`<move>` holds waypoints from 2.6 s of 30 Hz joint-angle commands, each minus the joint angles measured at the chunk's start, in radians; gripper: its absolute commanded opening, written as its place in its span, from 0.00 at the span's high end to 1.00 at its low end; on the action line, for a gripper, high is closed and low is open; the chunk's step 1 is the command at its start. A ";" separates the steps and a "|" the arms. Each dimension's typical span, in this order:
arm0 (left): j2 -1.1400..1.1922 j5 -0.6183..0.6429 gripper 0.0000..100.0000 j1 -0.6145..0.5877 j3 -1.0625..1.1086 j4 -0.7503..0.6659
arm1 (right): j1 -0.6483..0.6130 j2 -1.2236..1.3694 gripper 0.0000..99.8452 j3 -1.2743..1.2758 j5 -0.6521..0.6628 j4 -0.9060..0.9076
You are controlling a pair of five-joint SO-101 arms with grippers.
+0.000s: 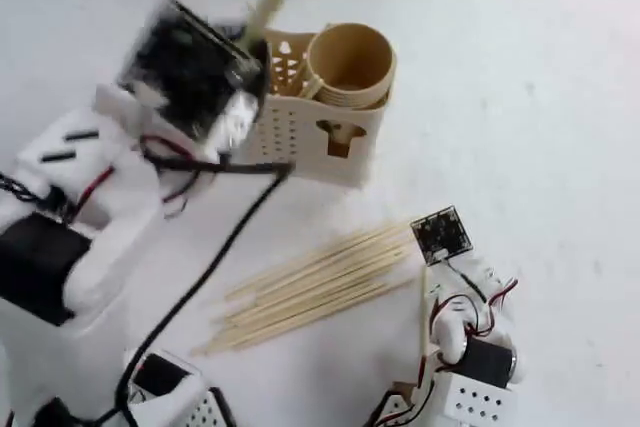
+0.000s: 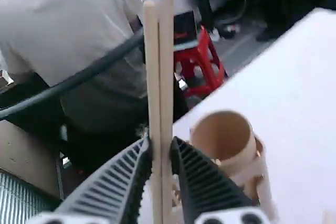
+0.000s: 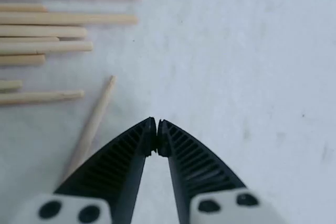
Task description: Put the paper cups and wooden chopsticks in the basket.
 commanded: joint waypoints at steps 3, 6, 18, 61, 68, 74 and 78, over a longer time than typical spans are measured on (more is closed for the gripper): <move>0.130 0.226 0.98 -0.081 0.032 -0.433 | -0.010 -0.004 0.98 0.020 0.011 -0.010; 0.180 0.302 0.98 -0.113 0.123 -0.646 | -0.010 -0.004 0.98 0.020 0.011 -0.010; 0.280 0.354 0.98 -0.134 0.520 -1.016 | -0.010 -0.004 0.98 0.020 0.011 -0.010; 0.390 0.566 0.88 -0.667 0.922 -0.736 | -0.008 0.002 0.97 -0.189 0.005 0.065; 0.607 0.568 0.88 -0.668 0.812 -0.775 | -0.053 0.223 0.81 -0.367 0.081 0.050; 0.743 0.565 0.88 -0.670 0.723 -0.770 | -0.182 0.585 0.81 -0.588 0.087 0.053; 0.789 0.565 0.88 -0.677 0.690 -0.770 | -0.343 0.812 0.81 -0.721 0.089 0.051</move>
